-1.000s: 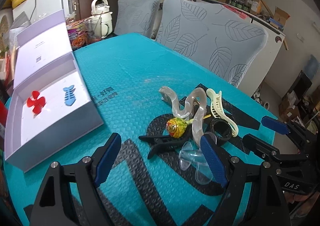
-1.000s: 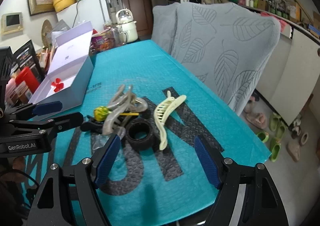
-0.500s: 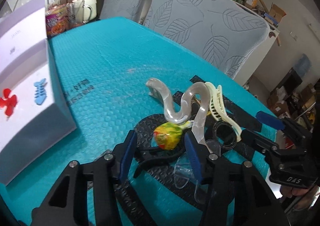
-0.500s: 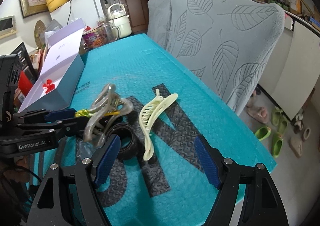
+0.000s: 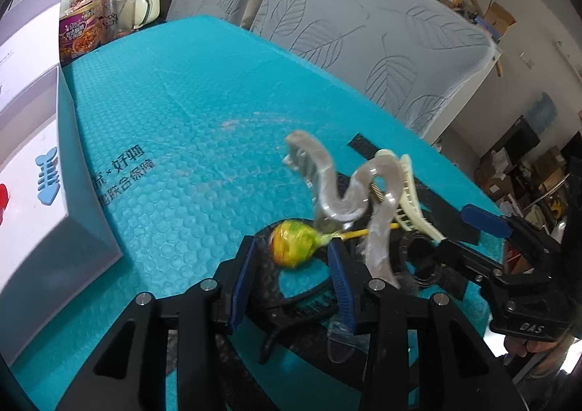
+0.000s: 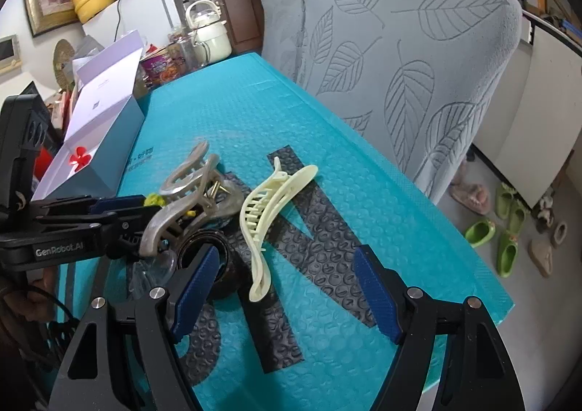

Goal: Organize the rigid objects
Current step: 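Lower the left tool onto the black headband and close on it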

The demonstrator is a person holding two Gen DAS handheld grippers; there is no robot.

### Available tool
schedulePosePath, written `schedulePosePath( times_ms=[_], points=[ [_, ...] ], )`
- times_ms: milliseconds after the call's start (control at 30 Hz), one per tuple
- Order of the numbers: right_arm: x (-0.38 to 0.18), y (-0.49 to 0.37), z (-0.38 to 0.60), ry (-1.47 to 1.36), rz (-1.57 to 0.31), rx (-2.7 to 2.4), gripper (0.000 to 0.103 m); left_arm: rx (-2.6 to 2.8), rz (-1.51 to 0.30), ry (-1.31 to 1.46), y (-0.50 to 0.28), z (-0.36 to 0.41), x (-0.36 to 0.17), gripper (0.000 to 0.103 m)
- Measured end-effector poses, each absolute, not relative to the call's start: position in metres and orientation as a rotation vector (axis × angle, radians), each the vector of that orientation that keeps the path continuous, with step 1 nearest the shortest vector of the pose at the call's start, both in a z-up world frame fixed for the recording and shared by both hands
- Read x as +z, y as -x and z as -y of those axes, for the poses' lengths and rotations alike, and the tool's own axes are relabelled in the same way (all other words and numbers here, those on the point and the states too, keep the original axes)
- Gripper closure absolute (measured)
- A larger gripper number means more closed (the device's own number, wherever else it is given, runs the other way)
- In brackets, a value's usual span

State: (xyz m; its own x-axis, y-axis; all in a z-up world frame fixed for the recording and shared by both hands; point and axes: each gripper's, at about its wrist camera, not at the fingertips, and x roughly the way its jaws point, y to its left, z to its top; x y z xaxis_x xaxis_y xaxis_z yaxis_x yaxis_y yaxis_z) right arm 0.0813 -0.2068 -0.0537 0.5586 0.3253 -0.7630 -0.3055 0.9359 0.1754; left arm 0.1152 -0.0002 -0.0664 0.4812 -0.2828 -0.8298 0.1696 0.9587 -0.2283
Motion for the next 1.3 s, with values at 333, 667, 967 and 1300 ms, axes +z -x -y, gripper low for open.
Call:
schedulePosePath(
  times_ms=[333,667,967,1300],
  points=[
    [-0.055,-0.085,0.211,-0.039,-0.91,0.357,0.026,-0.334,-1.025,-0.038,-0.134,0.018,-0.066,0.063],
    [-0.055,-0.088,0.215,-0.046,-0.914,0.345,0.026,-0.334,-0.982,-0.247,-0.139,0.04,-0.065,0.063],
    [-0.054,-0.086,0.216,-0.058,-0.915,0.35,0.026,-0.343,-0.982,-0.105,-0.125,0.018,-0.054,0.063],
    [-0.052,-0.077,0.205,-0.044,-0.913,0.393,0.026,-0.325,-0.99,0.045,-0.092,-0.006,-0.054,0.063]
  ],
)
